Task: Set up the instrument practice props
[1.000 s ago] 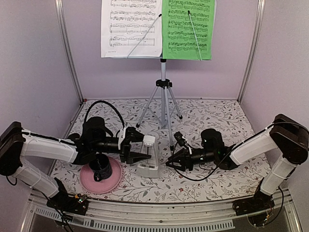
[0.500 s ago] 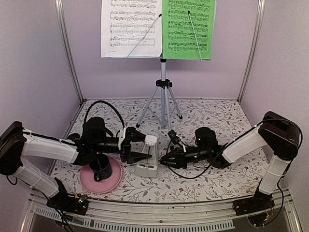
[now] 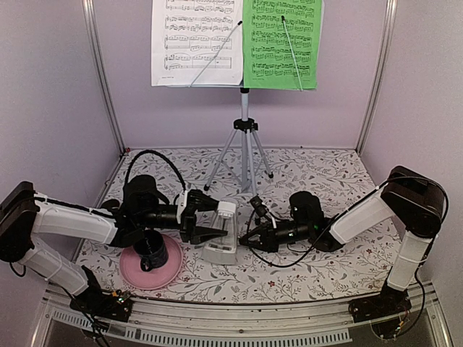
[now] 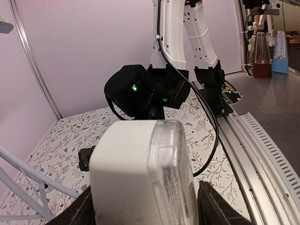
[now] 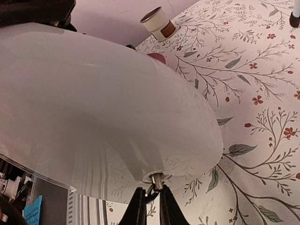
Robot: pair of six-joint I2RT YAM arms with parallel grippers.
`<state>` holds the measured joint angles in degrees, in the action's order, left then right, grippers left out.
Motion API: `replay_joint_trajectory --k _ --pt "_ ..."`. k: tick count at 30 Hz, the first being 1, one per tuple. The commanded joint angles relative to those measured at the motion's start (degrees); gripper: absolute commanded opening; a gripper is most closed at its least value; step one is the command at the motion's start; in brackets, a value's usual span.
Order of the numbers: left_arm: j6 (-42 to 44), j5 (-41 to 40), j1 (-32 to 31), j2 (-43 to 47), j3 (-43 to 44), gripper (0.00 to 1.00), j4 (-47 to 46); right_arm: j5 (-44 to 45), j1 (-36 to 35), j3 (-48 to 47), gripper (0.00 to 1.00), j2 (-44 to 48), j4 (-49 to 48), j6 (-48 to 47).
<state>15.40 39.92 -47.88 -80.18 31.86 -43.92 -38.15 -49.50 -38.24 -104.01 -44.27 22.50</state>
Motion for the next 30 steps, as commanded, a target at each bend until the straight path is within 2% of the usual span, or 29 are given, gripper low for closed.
replay_joint_trajectory --k 1,4,12,18,23,30 --pt "0.39 1.43 -0.66 1.01 0.07 0.2 -6.96 0.95 -0.42 -0.16 0.08 1.24 -1.16 -1.3" --pt "0.78 1.65 -0.56 1.59 0.04 0.2 -5.75 1.02 -0.35 0.55 0.01 2.47 -0.04 -2.68" --pt "1.61 2.55 -0.67 3.44 0.16 0.2 -2.51 -0.97 -0.39 1.2 0.0 6.98 4.04 -7.32" --pt "1.09 3.49 -1.68 3.75 0.94 0.2 -2.36 -0.01 -0.35 0.8 0.01 9.11 6.81 -11.65" --pt "0.99 3.87 -2.44 4.56 1.63 0.2 -1.88 -0.79 -0.54 -0.56 0.1 9.13 8.15 -12.09" --pt "0.8 4.02 -2.89 4.52 2.37 0.2 -1.96 -2.13 -1.18 -1.21 0.1 9.5 8.06 -12.31"
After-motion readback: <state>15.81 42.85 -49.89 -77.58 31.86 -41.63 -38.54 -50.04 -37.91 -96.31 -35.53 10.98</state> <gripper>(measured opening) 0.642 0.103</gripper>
